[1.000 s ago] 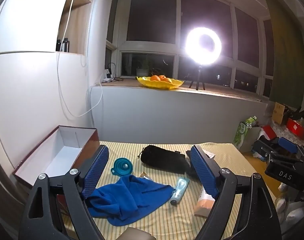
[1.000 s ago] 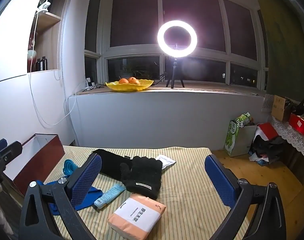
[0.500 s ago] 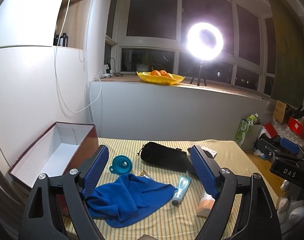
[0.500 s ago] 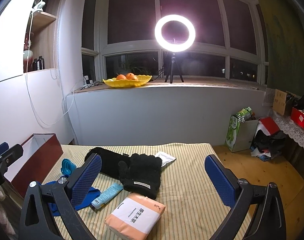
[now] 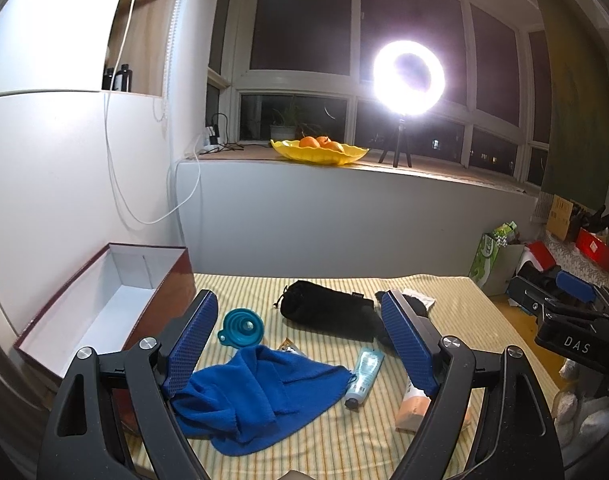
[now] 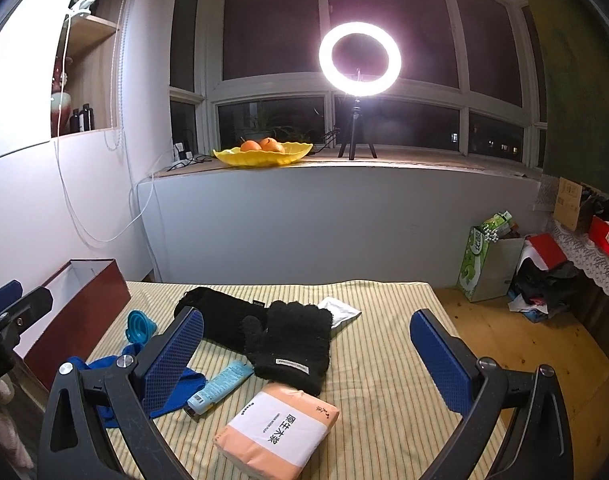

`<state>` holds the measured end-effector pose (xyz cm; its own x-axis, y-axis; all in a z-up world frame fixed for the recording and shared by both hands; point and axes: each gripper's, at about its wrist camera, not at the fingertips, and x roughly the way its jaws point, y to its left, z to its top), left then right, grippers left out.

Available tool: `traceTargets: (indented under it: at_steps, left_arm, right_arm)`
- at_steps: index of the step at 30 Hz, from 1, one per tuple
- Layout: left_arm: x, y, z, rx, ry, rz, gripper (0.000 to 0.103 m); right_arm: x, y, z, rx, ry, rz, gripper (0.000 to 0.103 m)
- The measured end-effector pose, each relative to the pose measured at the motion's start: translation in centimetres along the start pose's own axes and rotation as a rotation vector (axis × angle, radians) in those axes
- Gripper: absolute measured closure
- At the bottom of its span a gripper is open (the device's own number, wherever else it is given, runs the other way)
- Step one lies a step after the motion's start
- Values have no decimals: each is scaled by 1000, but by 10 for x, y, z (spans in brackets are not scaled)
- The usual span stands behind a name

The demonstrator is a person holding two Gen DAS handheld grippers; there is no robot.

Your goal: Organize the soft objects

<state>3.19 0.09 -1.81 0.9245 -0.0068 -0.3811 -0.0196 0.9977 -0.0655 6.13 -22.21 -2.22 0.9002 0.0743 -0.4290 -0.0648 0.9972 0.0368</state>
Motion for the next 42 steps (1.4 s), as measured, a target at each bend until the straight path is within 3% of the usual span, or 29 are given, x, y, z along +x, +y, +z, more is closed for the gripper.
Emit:
traceTargets:
  at_steps: [42]
  left_arm:
    - [6,-8,-8,14,25,-25,19]
  right_arm:
    - [8,-2,-9,1,56,4,1]
